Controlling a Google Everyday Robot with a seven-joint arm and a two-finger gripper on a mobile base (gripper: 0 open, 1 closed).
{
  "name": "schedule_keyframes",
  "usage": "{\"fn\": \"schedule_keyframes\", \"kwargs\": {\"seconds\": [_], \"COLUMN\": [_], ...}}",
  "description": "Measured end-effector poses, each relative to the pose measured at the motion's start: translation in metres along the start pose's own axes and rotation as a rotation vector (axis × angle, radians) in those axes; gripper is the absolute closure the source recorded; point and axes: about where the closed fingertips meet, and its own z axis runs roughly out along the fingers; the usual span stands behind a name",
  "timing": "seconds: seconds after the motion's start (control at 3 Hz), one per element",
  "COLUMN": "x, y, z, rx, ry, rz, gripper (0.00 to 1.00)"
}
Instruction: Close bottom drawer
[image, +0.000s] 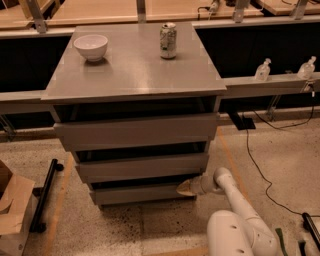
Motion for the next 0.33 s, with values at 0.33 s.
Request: {"fn": "schedule_keyframes", "kwargs": {"seconds": [0.33], "x": [-0.0005], "y": [0.0024], "z": [0.004], "rx": [-0.006], "ry": [-0.002], "rz": [0.001], "gripper": [0.76]}}
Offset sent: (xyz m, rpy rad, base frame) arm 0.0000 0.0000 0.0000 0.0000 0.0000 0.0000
